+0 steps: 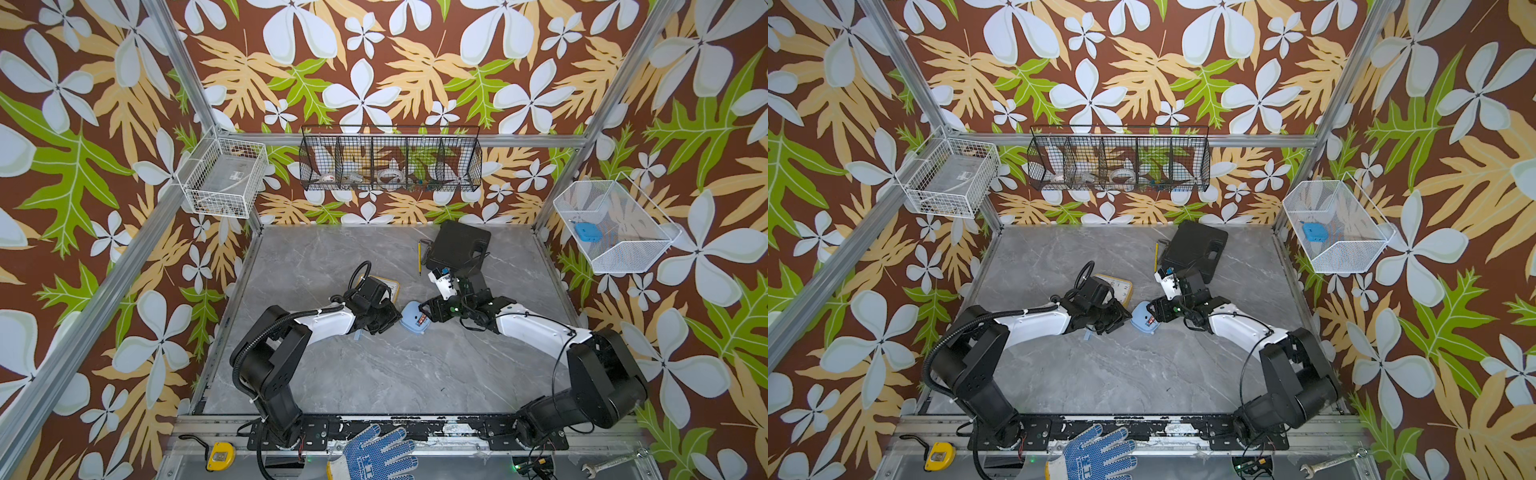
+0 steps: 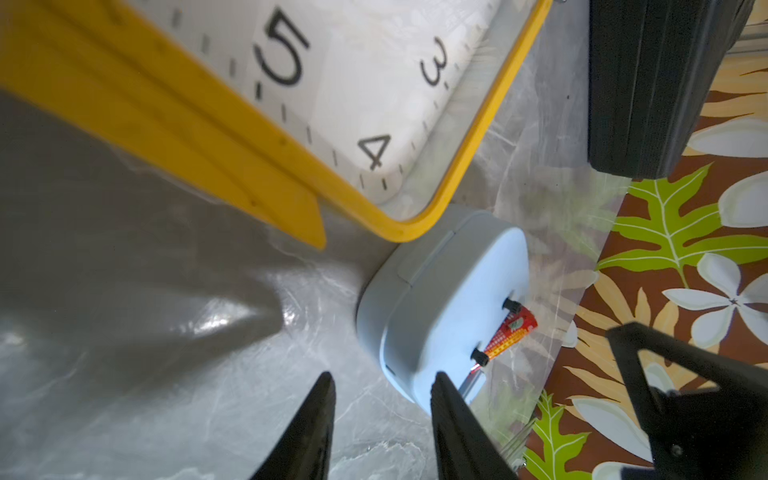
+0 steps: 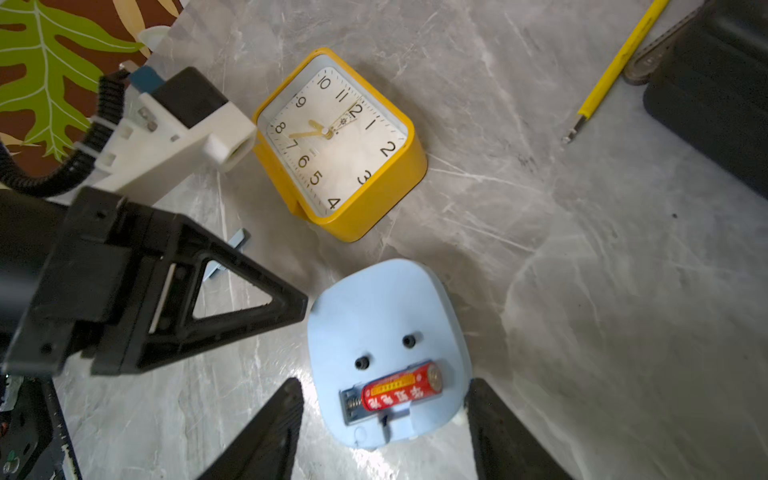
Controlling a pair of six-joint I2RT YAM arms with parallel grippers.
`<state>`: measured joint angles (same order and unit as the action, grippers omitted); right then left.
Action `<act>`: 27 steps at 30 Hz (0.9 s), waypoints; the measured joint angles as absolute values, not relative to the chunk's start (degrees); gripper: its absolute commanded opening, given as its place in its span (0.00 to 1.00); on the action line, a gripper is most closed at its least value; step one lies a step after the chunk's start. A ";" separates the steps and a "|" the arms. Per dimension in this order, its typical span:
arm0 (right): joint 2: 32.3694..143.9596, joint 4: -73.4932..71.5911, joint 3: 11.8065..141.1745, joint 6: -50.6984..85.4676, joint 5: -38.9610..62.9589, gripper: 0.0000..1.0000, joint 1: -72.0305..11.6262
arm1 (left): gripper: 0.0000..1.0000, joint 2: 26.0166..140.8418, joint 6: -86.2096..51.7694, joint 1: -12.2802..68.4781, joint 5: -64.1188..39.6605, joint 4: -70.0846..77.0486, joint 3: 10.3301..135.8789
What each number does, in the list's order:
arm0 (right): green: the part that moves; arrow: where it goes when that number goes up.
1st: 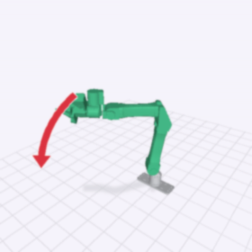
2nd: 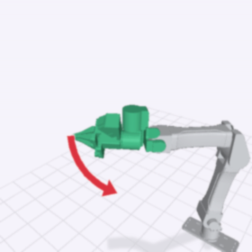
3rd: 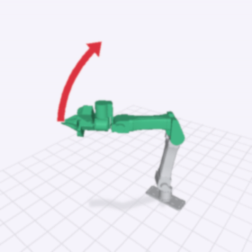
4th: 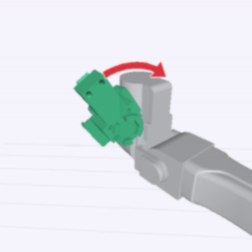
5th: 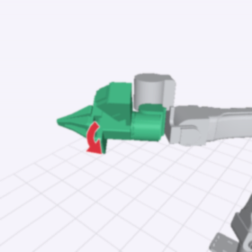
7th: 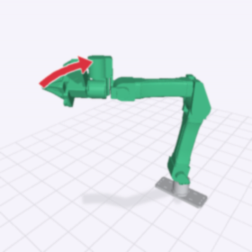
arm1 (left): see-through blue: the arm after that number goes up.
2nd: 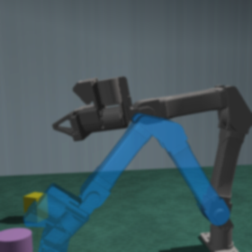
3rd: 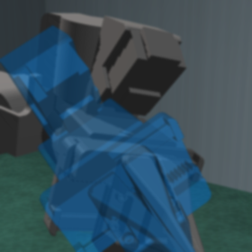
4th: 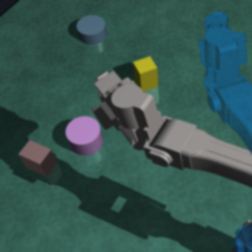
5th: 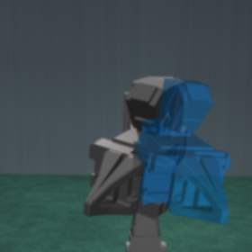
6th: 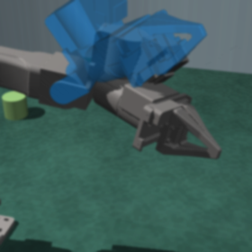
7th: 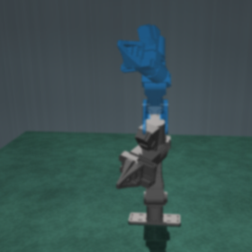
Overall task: Insert the battery into the alarm
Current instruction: Adjust the alarm at the center of the board.
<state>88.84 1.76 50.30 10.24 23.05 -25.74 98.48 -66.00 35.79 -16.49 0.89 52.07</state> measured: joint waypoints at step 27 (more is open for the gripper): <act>86.91 0.62 44.47 17.96 27.20 0.56 -23.03 | 0.42 105.12 -67.33 35.81 -21.06 7.73 56.51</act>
